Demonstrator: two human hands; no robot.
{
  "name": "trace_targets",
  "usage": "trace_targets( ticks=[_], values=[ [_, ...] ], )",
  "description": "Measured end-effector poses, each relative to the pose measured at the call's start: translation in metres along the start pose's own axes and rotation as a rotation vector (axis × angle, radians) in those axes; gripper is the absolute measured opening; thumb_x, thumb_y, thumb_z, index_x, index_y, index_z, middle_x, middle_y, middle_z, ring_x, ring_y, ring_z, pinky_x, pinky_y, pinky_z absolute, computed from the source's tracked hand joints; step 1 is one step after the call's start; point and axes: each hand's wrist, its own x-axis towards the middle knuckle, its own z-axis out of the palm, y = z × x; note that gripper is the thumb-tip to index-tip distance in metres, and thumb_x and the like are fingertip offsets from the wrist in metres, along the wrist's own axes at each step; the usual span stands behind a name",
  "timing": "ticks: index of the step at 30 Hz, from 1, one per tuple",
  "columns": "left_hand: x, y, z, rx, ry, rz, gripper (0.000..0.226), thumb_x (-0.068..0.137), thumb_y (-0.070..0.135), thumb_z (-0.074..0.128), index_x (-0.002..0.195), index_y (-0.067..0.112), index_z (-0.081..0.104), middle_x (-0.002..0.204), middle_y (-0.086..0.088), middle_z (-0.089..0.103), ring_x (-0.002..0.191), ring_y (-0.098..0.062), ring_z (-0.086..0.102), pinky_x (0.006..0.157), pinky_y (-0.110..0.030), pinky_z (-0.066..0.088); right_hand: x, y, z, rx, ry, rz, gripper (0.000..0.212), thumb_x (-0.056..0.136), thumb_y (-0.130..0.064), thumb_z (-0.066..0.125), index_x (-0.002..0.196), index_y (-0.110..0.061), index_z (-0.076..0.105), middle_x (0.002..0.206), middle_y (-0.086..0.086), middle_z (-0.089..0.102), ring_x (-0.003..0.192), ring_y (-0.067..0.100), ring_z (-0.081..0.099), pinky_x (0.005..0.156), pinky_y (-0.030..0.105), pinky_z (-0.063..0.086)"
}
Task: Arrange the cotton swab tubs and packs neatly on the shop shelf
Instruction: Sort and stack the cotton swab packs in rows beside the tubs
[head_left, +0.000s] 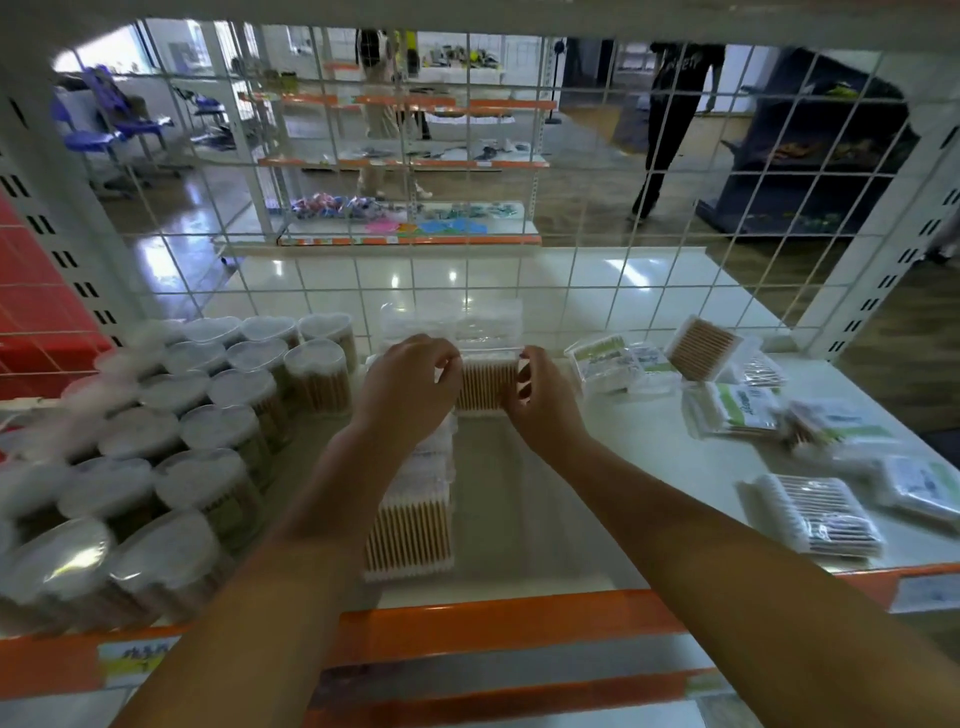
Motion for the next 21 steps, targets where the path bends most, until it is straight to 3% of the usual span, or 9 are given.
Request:
trace_targets(
  ticks=[4, 9, 21],
  values=[
    [0.003, 0.002, -0.001, -0.002, 0.002, 0.009, 0.020, 0.092, 0.019, 0.050, 0.097, 0.010, 0.067, 0.090, -0.002, 0.064, 0.081, -0.015, 0.056, 0.074, -0.029, 0.045, -0.002, -0.001, 0.002, 0.025, -0.069, 0.028, 0.062, 0.083, -0.012, 0.063, 0.136, -0.008, 0.032, 0.107, 0.004, 0.049, 0.091, 0.018, 0.053, 0.076, 0.036, 0.051],
    [0.005, 0.004, 0.000, -0.016, 0.009, -0.001, 0.020, 0.091, 0.019, 0.051, 0.099, 0.010, 0.067, 0.093, -0.003, 0.065, 0.083, -0.015, 0.056, 0.075, -0.029, 0.045, 0.004, 0.000, 0.002, -0.035, -0.068, 0.061, 0.030, 0.085, -0.009, 0.058, 0.114, -0.003, 0.055, 0.108, 0.016, 0.060, 0.092, 0.030, 0.061, 0.081, 0.037, 0.050],
    [0.007, -0.001, 0.001, 0.019, -0.016, -0.030, 0.022, 0.092, 0.021, 0.048, 0.101, 0.012, 0.066, 0.092, -0.001, 0.065, 0.083, -0.014, 0.056, 0.072, -0.025, 0.040, 0.008, -0.001, 0.003, -0.063, -0.061, 0.127, 0.028, 0.082, -0.012, 0.061, 0.109, -0.003, 0.063, 0.101, 0.013, 0.068, 0.091, 0.025, 0.063, 0.073, 0.024, 0.043]
  ],
)
